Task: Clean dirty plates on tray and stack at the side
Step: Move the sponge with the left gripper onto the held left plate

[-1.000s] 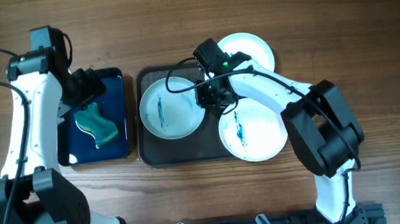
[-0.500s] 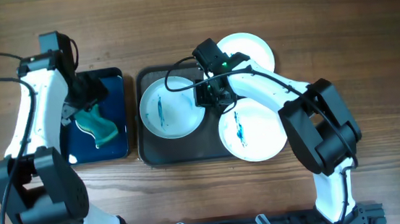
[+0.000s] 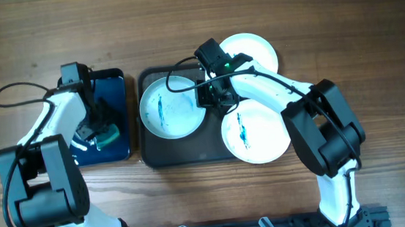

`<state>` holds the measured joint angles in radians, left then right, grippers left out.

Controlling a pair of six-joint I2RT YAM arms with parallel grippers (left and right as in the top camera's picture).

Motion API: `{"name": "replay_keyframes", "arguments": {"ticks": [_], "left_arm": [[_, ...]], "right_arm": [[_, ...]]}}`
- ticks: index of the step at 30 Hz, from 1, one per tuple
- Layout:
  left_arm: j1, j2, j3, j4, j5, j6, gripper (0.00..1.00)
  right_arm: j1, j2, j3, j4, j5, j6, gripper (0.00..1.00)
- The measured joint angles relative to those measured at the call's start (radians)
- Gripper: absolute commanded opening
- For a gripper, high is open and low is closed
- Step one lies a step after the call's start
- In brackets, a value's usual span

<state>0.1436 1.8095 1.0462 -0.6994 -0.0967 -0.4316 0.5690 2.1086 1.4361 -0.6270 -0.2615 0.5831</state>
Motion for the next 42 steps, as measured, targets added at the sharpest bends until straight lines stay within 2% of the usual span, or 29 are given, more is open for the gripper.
{"name": "replay_keyframes", "arguments": {"ticks": [1,6,12,17,22,26,29,33,42], "left_arm": [[0.001,-0.001,-0.008,0.013,-0.003,0.001,0.04],[0.002,-0.002,-0.008,0.005,-0.008,0.000,0.04],[0.002,-0.046,0.047,-0.167,-0.008,0.007,0.04],[0.002,-0.210,0.164,-0.255,0.002,0.045,0.04],[-0.016,-0.294,0.182,-0.262,0.130,0.151,0.04],[-0.104,-0.276,0.164,-0.212,0.249,0.187,0.04],[-0.201,-0.232,0.157,-0.182,0.277,0.184,0.04],[-0.282,-0.126,0.153,-0.150,0.245,0.150,0.04],[-0.388,0.090,0.148,0.043,0.154,0.092,0.04]], "right_arm": [[0.000,0.000,0.000,0.000,0.000,0.000,0.04],[0.000,0.000,0.000,0.001,0.000,0.000,0.04],[0.000,0.001,0.000,0.016,-0.004,0.000,0.04],[0.000,0.001,0.000,0.024,-0.004,0.000,0.04],[0.000,0.001,0.000,0.027,-0.007,0.000,0.04],[0.000,0.001,0.000,0.027,-0.008,-0.001,0.04],[-0.001,0.001,0.000,0.026,-0.011,-0.001,0.04],[-0.001,0.001,0.000,0.025,-0.014,-0.001,0.04],[-0.002,0.001,0.000,0.024,-0.016,-0.001,0.04]]}}
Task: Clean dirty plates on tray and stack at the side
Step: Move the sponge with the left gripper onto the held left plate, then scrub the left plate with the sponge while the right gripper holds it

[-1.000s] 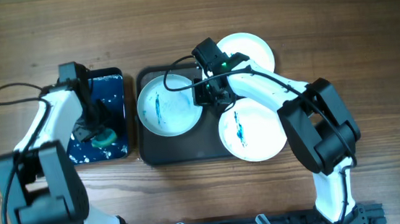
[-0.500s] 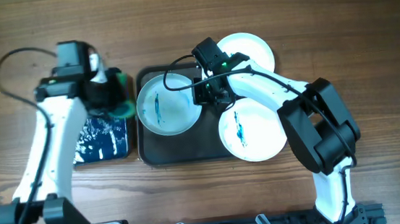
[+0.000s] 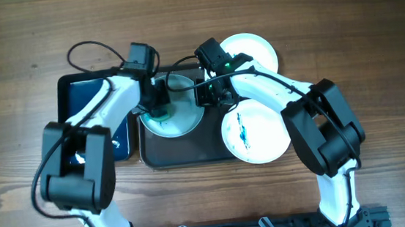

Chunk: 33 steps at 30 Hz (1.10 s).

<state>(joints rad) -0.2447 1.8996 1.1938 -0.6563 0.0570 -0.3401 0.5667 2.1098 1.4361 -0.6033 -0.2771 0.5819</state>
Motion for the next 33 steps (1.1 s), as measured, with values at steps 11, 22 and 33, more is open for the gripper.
{"name": "replay_keyframes", "arguments": {"ticks": [11,22,33], "left_arm": [[-0.010,0.068,0.030,0.043,0.285,0.132,0.04],[-0.056,0.102,0.130,-0.132,0.134,-0.066,0.04],[-0.120,0.112,0.143,-0.177,-0.176,-0.217,0.04]], "right_arm": [[-0.065,0.018,0.000,-0.002,-0.123,-0.029,0.04],[-0.059,0.023,0.000,0.014,-0.136,-0.029,0.04],[-0.062,0.024,0.000,0.014,-0.141,-0.029,0.04]]}}
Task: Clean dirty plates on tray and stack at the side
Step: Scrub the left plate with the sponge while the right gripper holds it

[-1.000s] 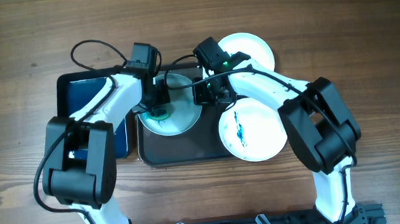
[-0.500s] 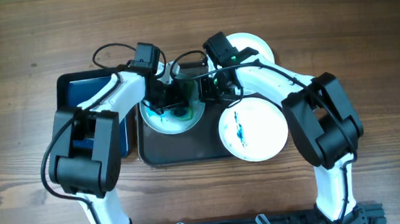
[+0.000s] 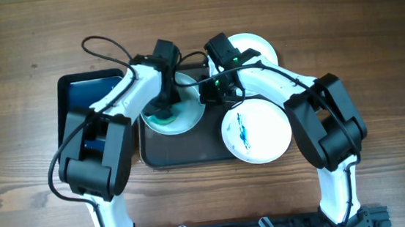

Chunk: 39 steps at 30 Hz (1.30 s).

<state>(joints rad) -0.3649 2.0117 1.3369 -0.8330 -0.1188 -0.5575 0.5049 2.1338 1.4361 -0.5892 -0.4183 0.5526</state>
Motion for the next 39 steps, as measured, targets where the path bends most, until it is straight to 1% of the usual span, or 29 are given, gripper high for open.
{"name": "replay_keyframes", "arguments": {"ticks": [2,5,8,11,12,14,16,18,21,22,23,25,28,30,31,32,36,39], "left_arm": [[-0.014,-0.019,-0.034,0.077,0.082,0.054,0.04],[-0.019,-0.029,-0.050,0.117,0.179,0.128,0.04],[-0.026,-0.029,-0.056,0.144,0.266,0.171,0.04],[-0.005,-0.026,-0.060,0.170,0.367,0.197,0.04],[0.009,-0.019,-0.062,0.199,0.438,0.212,0.04],[0.033,-0.002,-0.064,0.244,0.532,0.224,0.04],[0.063,0.008,-0.068,0.278,0.588,0.219,0.04],[0.078,0.010,-0.068,0.285,0.576,0.191,0.04],[0.078,0.007,-0.067,0.287,0.499,0.119,0.04],[0.071,0.001,-0.063,0.281,0.432,0.074,0.04],[0.072,-0.009,-0.054,0.267,0.299,0.005,0.04],[0.076,-0.011,-0.040,0.207,0.208,-0.051,0.04],[0.076,-0.021,-0.033,0.071,0.051,-0.165,0.04],[0.076,-0.022,-0.032,0.016,0.016,-0.209,0.04],[0.076,-0.023,-0.032,0.000,0.020,-0.200,0.04],[0.077,-0.023,-0.029,-0.016,0.057,-0.157,0.04],[0.093,-0.022,-0.030,-0.064,0.244,0.078,0.04],[0.096,-0.018,-0.047,-0.025,0.443,0.245,0.04]], "right_arm": [[-0.003,0.000,0.000,-0.002,0.002,0.000,0.04],[-0.010,0.000,0.000,-0.007,0.002,0.000,0.04],[-0.010,0.000,0.000,-0.008,0.003,0.000,0.04],[-0.010,0.000,0.000,-0.008,0.003,0.000,0.04],[-0.010,0.000,0.000,-0.008,0.003,0.000,0.04],[-0.010,0.000,0.000,-0.007,0.003,0.000,0.04],[-0.010,0.000,0.000,-0.006,0.003,0.000,0.04],[-0.009,0.000,0.000,-0.003,0.003,0.000,0.04],[-0.007,0.001,0.000,0.006,0.003,0.000,0.04],[-0.006,0.001,0.000,0.007,0.004,0.000,0.04],[-0.006,0.001,0.000,0.007,0.003,0.001,0.04],[-0.006,0.001,0.000,0.007,0.003,0.001,0.04],[-0.006,0.001,0.000,0.007,0.003,0.001,0.04],[-0.006,0.001,0.000,0.007,0.003,0.001,0.04],[-0.006,0.001,0.000,0.007,0.003,0.001,0.04],[-0.006,0.001,0.000,0.007,0.003,0.001,0.04],[-0.006,0.001,0.000,0.004,0.003,0.000,0.05],[-0.006,0.001,0.000,0.004,0.004,0.000,0.04]]}}
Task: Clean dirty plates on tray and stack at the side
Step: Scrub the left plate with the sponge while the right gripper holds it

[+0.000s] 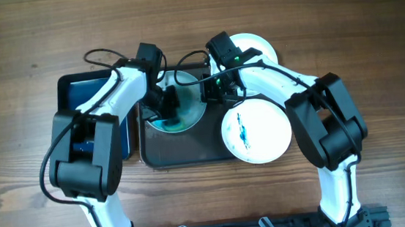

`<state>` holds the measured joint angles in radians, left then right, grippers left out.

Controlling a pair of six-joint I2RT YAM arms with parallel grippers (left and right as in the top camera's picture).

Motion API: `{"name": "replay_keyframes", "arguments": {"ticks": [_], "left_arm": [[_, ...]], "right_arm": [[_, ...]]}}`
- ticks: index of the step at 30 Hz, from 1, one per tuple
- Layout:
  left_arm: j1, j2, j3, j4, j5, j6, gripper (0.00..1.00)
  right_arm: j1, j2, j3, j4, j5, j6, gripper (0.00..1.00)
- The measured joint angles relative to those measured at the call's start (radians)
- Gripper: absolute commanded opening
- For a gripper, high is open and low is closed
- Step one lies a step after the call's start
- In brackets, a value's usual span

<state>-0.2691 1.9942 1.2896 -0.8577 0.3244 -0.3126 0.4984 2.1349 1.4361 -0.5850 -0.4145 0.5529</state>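
Note:
A dark tray (182, 149) lies at the table's middle. On its left half sits a white plate (190, 113), now smeared teal across its face. My left gripper (165, 106) presses down on this plate, shut on a green sponge (157, 119). My right gripper (212, 90) is at the plate's right rim and appears shut on it. A second plate (257, 131) with a blue streak lies over the tray's right edge. A clean white plate (258, 47) lies on the table behind the right arm.
A dark basin of blue water (83, 96) stands just left of the tray, partly under the left arm. Both arms' cables loop over the tray's back edge. Bare wooden table surrounds everything.
My left gripper with the sponge has shifted left and slightly forward on the plate. The plate's face is now teal all over. The right gripper stays at the rim.
First my left gripper was in the water basin with the green sponge, while the right one sat at the rim of the blue-streaked tray plate. Then the left gripper had the sponge on that plate, at differing spots; the streak has become a teal smear.

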Motion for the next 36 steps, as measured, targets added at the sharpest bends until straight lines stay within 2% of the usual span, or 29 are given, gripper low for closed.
{"name": "replay_keyframes", "arguments": {"ticks": [3,7,11,14,18,21,23,25,28,31,36], "left_arm": [[-0.014,0.017,-0.011,0.089,0.129,0.092,0.04],[-0.024,0.020,-0.018,0.165,0.134,0.084,0.04],[-0.037,0.019,-0.016,0.306,0.016,-0.113,0.04],[-0.039,0.017,-0.011,0.347,-0.104,-0.269,0.04],[-0.042,0.005,0.006,0.252,-0.307,-0.424,0.04],[-0.043,-0.001,0.013,0.138,-0.400,-0.467,0.04],[-0.042,-0.003,0.013,0.113,-0.373,-0.425,0.04],[-0.038,-0.004,0.013,0.106,-0.283,-0.339,0.04],[-0.050,0.001,0.001,0.147,-0.040,-0.168,0.04],[-0.092,0.023,-0.015,0.247,0.129,-0.051,0.04],[-0.097,0.029,-0.026,0.347,0.159,0.021,0.04]], "right_arm": [[0.000,0.000,0.000,0.000,0.000,0.000,0.04],[0.000,0.000,0.000,-0.001,0.000,0.000,0.04],[0.000,0.000,0.000,0.000,0.000,0.003,0.04],[0.000,0.000,0.000,-0.001,0.000,0.003,0.04],[0.000,0.000,0.000,-0.001,0.000,0.003,0.04],[0.000,0.000,0.000,-0.001,0.000,0.003,0.04],[0.000,0.000,0.000,-0.001,0.000,0.003,0.04],[0.000,0.000,0.000,-0.001,0.000,0.003,0.04],[0.000,0.000,0.000,-0.001,0.000,0.003,0.04],[-0.001,0.000,0.000,-0.002,0.002,0.002,0.04],[-0.016,0.000,0.000,-0.005,0.011,0.000,0.04]]}}
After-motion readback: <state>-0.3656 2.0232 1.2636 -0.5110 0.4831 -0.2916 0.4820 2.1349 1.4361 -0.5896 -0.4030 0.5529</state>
